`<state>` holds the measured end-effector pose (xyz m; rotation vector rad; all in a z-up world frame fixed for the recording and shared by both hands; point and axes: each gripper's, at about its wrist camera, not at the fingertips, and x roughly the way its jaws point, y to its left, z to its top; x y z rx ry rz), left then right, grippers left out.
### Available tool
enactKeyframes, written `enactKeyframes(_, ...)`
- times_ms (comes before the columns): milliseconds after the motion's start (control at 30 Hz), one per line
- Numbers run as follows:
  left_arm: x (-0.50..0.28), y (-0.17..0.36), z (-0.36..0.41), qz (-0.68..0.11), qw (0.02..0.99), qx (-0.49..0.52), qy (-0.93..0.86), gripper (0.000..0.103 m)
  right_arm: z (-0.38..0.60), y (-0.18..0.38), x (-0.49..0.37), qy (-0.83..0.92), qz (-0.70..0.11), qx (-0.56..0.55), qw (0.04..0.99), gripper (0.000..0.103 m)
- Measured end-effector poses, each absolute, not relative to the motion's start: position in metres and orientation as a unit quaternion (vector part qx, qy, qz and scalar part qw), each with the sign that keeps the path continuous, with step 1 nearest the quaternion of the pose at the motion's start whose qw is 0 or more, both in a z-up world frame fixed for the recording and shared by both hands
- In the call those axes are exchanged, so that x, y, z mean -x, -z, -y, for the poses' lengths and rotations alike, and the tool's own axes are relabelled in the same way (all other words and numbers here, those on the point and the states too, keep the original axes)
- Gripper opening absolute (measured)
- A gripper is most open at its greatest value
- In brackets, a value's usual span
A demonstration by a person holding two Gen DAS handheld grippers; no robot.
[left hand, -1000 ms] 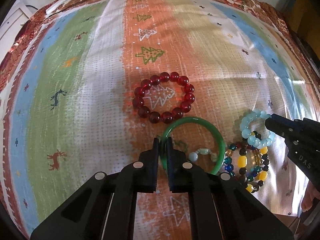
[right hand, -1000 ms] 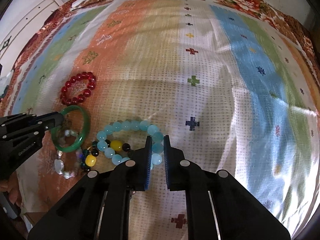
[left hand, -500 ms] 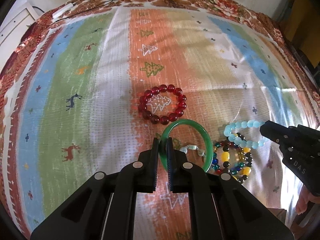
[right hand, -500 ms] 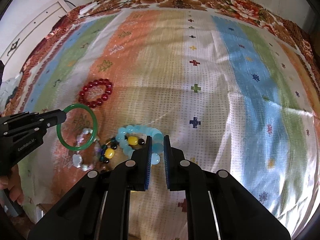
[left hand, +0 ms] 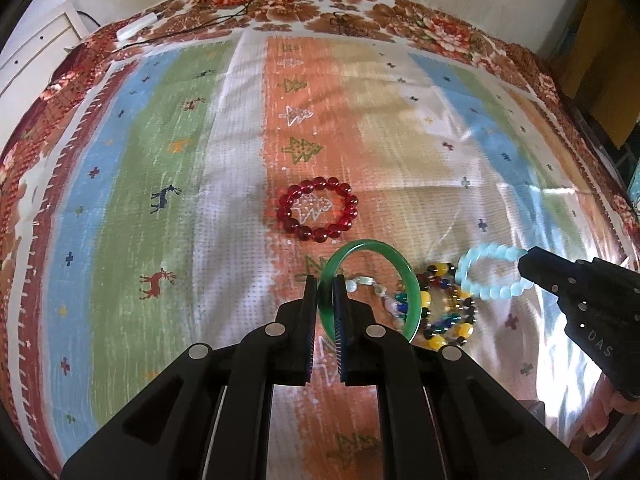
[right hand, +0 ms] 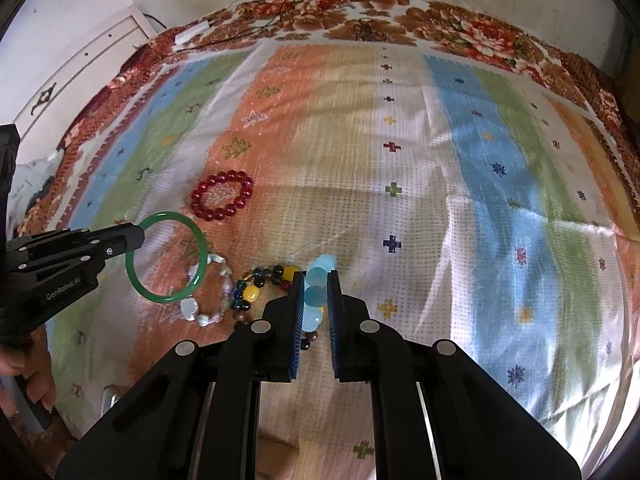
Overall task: Organize jewelry
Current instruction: 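Lift the green bangle with the left tool while the right lifts the blue bracelet, then carry bangle and blue bracelet over the silver tin and open both tools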
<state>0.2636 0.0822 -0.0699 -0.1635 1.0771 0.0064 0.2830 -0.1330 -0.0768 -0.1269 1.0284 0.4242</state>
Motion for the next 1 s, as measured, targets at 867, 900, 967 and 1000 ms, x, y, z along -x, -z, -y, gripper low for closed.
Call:
enactKeyframes(867, -0.196, 0.025, -0.075, -0.468, 0.879, 0.095, 0.019, 0.008, 0.141, 0.033, -0.226, -0.233, -0.441, 0.073, 0.864, 0.012)
enactKeyframes(900, -0.195, 0.023, -0.075, -0.466, 0.879, 0.094, 0.019, 0.008, 0.141, 0.031, -0.224, -0.236, -0.438, 0.073, 0.864, 0.012)
enactKeyframes(967, -0.188, 0.020, -0.072, -0.462, 0.882, 0.092, 0.020, 0.008, 0.142, 0.025, -0.217, -0.243, -0.432, 0.069, 0.866, 0.012)
enactKeyframes(1000, -0.185, 0.017, -0.069, -0.459, 0.884, 0.090, 0.023, 0.008, 0.143, 0.023, -0.213, -0.246, -0.430, 0.068, 0.866, 0.012)
